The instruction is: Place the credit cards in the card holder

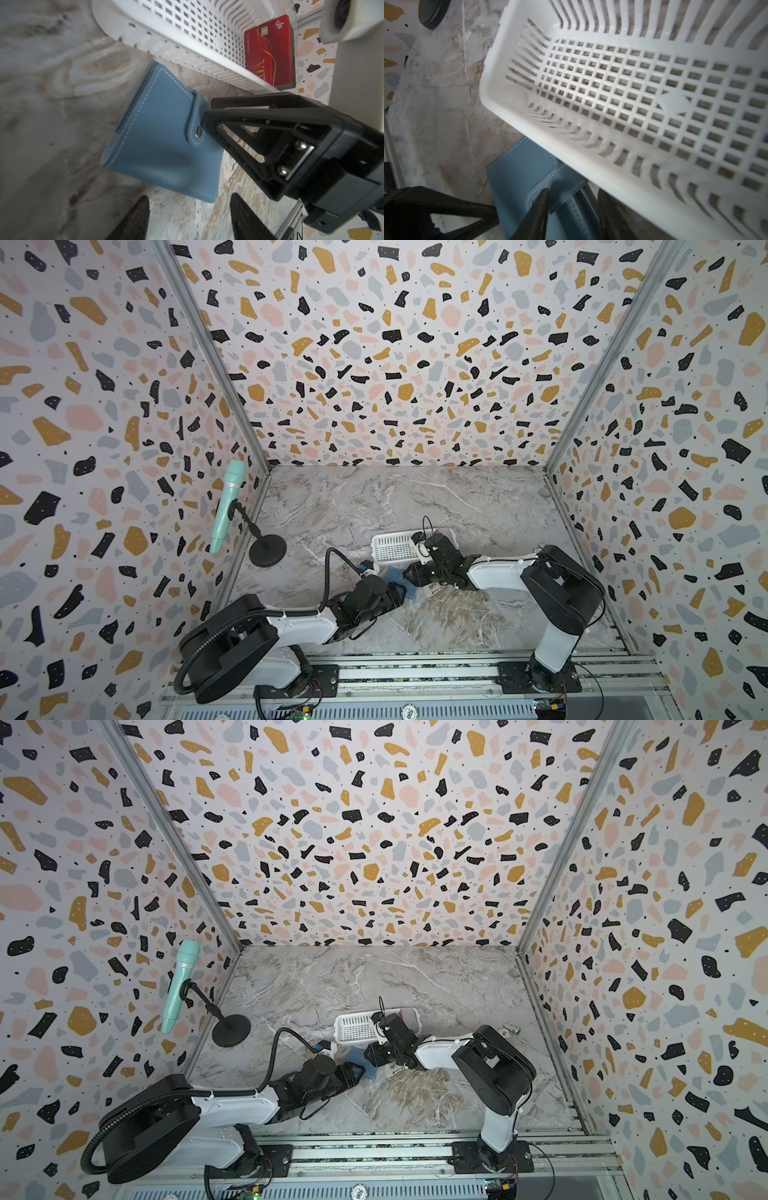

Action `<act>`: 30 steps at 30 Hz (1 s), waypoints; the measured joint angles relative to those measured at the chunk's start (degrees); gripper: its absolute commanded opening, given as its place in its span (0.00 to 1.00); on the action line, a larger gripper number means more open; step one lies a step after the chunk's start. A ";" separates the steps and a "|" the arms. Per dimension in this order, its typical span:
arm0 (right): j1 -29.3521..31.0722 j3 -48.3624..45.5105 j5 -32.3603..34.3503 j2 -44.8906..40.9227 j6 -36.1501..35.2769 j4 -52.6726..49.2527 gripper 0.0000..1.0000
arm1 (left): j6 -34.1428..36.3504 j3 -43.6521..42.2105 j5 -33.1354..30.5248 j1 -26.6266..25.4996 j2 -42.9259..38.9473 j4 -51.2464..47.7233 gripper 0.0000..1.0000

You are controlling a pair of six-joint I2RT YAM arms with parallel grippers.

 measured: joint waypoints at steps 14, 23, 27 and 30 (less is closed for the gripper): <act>1.07 -10.08 -0.90 -7.30 2.05 3.37 0.33 | -0.04 0.39 0.98 0.00 2.19 2.75 0.61; 4.83 -16.52 1.64 -13.53 6.25 3.34 0.29 | -0.09 1.01 3.45 -0.79 6.43 8.90 0.60; 6.36 -18.69 3.63 -16.06 8.68 2.97 0.29 | -0.17 1.55 3.85 -1.92 7.37 9.40 0.58; 6.78 -19.47 5.90 -18.32 10.49 1.18 0.29 | -0.52 1.55 4.04 -2.32 7.37 9.35 0.57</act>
